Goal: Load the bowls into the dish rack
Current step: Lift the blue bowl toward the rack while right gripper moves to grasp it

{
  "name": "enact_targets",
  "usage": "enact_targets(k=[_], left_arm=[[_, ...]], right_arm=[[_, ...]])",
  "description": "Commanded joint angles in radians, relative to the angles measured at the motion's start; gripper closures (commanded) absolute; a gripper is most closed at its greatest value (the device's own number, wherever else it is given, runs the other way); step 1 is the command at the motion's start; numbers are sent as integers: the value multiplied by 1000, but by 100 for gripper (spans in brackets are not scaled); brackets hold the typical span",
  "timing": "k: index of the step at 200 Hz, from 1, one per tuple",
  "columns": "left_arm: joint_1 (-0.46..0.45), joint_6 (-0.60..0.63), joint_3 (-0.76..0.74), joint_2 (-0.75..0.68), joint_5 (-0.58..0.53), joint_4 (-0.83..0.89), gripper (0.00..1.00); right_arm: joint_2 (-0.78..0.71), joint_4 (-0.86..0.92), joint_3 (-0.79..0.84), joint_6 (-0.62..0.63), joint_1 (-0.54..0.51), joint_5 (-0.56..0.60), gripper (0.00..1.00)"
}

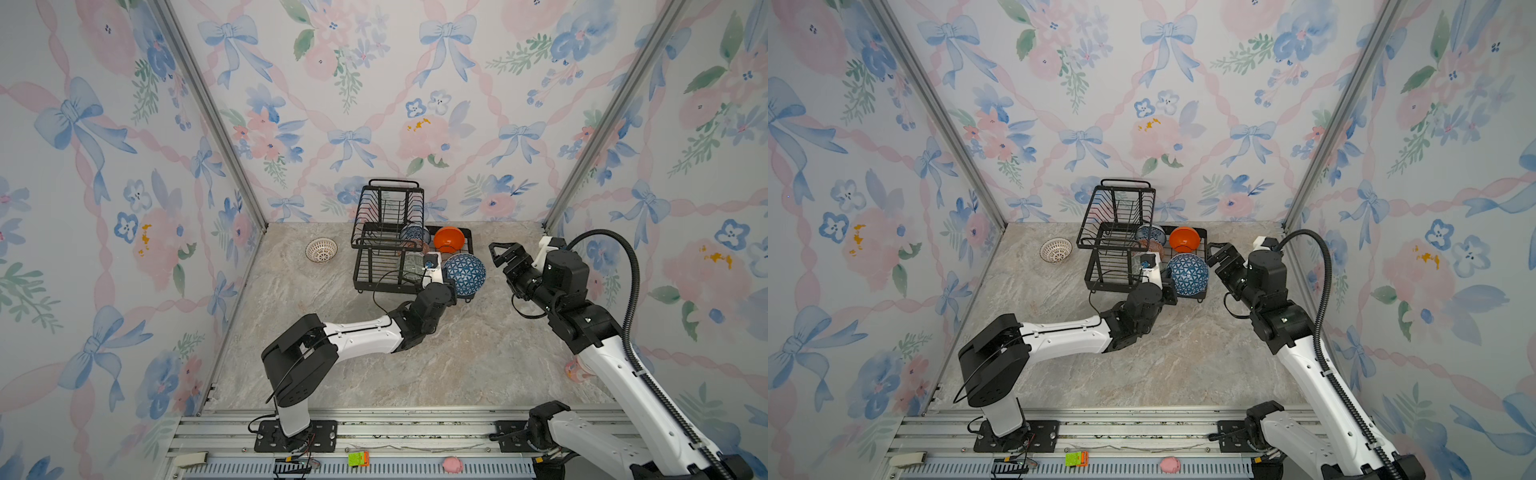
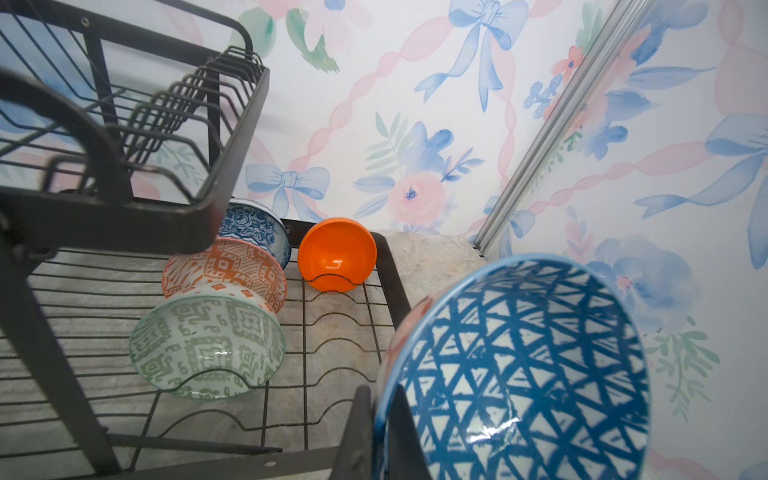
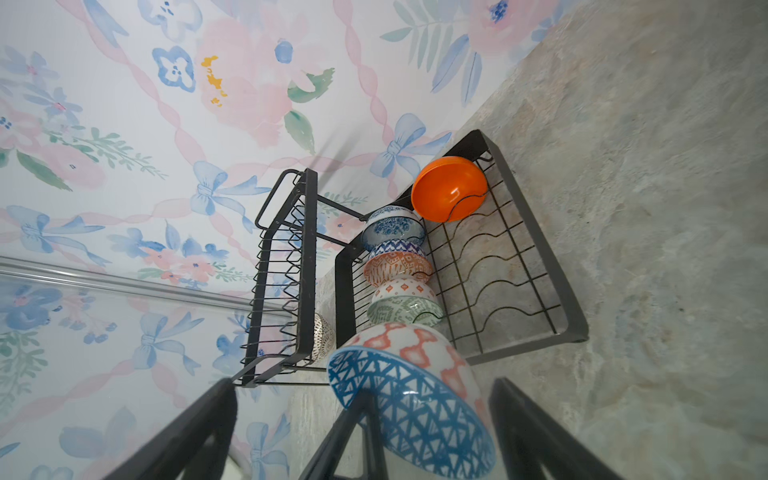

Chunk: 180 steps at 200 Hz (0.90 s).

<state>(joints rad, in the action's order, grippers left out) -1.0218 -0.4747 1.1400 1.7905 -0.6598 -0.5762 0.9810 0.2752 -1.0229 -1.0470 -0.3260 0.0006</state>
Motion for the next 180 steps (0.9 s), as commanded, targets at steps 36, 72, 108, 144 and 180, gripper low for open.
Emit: enact_targets(k=[36, 72, 108, 144, 180], left_arm=[[-9, 176, 113, 103, -131, -334, 100], [-16, 285, 164, 166, -166, -421, 100], [-23, 362, 163, 201, -212, -526, 100], [-32, 438, 147, 223, -221, -629, 100], [-42, 518, 135, 241, -238, -732, 100]], right_arm=[[44, -159, -33, -189, -41, -1, 2], [102, -244, -41, -274, -46, -24, 3], [147, -305, -43, -331, -47, -20, 11], [189, -368, -32, -403, -32, -16, 17], [241, -416, -37, -464, -25, -26, 25]])
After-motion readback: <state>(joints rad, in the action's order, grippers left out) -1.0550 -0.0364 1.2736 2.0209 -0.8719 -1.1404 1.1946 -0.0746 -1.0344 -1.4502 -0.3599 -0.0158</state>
